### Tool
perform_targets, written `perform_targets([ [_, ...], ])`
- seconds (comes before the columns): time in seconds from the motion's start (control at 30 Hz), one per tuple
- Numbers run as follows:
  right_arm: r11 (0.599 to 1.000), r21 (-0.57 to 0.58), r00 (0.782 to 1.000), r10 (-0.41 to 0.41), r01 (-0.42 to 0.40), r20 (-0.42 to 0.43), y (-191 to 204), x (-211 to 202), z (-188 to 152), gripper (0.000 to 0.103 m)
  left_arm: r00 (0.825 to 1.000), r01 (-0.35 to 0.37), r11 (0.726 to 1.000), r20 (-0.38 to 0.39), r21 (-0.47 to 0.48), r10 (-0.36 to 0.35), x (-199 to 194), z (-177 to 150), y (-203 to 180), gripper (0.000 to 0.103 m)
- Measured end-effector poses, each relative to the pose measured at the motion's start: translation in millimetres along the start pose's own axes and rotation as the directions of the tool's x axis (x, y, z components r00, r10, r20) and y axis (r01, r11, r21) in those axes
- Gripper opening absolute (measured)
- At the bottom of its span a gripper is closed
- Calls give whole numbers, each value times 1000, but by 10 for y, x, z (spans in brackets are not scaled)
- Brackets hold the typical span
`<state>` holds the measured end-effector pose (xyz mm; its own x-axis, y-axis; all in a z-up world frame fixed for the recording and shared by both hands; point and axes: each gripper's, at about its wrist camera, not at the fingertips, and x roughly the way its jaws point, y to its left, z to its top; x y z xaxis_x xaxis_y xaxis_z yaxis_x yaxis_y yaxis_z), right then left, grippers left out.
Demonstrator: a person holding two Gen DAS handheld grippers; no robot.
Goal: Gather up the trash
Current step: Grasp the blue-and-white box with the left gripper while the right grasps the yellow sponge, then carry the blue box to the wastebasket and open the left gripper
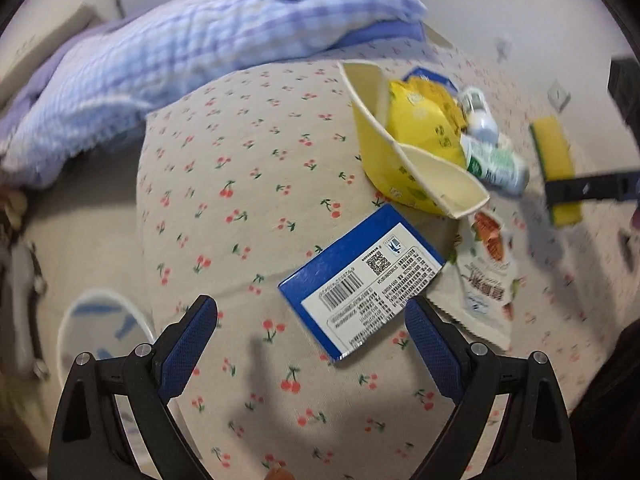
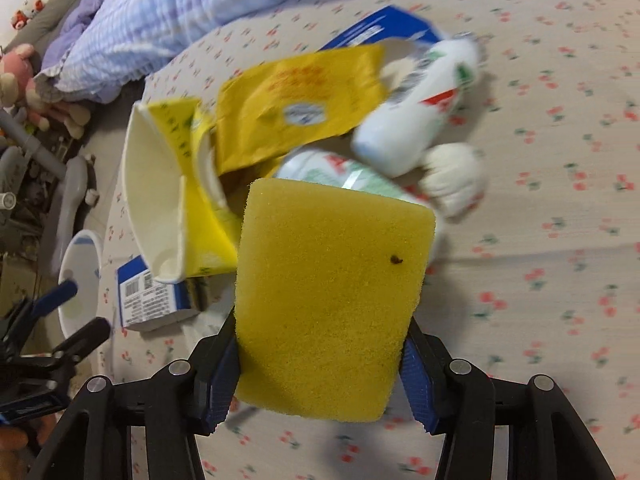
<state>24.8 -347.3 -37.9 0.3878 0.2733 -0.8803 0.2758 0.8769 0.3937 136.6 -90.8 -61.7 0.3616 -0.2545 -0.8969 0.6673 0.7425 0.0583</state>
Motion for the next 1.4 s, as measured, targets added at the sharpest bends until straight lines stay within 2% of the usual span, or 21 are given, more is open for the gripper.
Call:
perform_targets([
  [0.17,999,30,1000,-16,16,12,-255,-107,-28,60,999,32,998,-8,46,-31,184,111,-38,96],
  [0.33,999,30,999,-41,40,21,-445,-209,-61,60,987,158,987,-30,-14,-159,309,205,-89,96],
  [0.5,998,49,999,-45,44,22,-630,-292,-77,61,984,161,984,-91,74,-154,382,156,-330,96],
  [0.57,998,53,999,-46,44,25,-681,-308,-66,61,983,159,984,-108,81,-150,397,131,-372,92],
  [0.7,997,56,998,-53,51,25,-738,-334,-94,61,980,177,984,-97,5,-176,350,92,-321,85],
  [0.77,997,60,998,-52,51,23,-753,-339,-103,61,979,181,982,-88,-44,-185,343,81,-255,70],
  [0.97,998,46,998,-53,51,29,-660,-353,-97,61,973,213,966,-62,-146,-224,235,45,-98,66],
  [1.27,999,3,998,-32,32,56,-312,-374,-34,61,983,169,966,-38,-193,-180,-89,-164,58,66],
  [1.4,1000,-24,998,-17,18,60,-103,-325,0,61,993,113,967,-13,-229,-119,-213,-272,169,66],
])
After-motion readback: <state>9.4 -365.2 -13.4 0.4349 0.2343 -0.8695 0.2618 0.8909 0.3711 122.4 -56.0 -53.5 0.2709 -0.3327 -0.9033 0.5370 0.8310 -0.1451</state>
